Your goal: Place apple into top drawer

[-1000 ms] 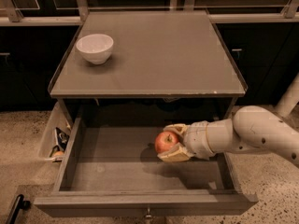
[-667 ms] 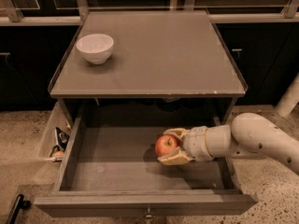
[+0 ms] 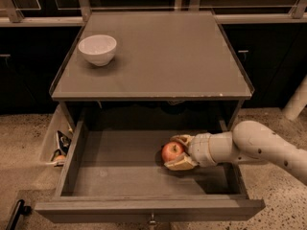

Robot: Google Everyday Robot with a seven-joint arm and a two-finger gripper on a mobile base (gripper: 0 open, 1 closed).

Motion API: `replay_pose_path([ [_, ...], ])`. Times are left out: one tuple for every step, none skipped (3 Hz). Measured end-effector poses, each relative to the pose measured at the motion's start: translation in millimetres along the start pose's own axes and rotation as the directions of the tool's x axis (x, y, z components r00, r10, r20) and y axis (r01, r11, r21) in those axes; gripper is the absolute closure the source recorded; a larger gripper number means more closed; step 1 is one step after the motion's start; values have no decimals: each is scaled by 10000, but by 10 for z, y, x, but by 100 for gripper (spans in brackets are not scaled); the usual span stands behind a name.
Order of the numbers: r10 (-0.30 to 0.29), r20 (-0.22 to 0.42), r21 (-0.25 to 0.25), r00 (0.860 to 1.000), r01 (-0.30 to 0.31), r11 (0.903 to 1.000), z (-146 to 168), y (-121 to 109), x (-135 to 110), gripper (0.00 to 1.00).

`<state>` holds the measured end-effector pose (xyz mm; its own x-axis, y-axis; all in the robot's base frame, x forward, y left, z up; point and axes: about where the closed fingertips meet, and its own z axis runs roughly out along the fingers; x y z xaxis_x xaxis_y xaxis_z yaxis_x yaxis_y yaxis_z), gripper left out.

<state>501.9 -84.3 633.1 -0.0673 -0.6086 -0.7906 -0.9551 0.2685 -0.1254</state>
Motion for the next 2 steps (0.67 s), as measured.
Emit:
replay_pose_path([
  [70,-123,28,9999,-69,10000,90,-36,137,100],
  [71,-124,27,9999,-71,10000,92,-36,139,81],
])
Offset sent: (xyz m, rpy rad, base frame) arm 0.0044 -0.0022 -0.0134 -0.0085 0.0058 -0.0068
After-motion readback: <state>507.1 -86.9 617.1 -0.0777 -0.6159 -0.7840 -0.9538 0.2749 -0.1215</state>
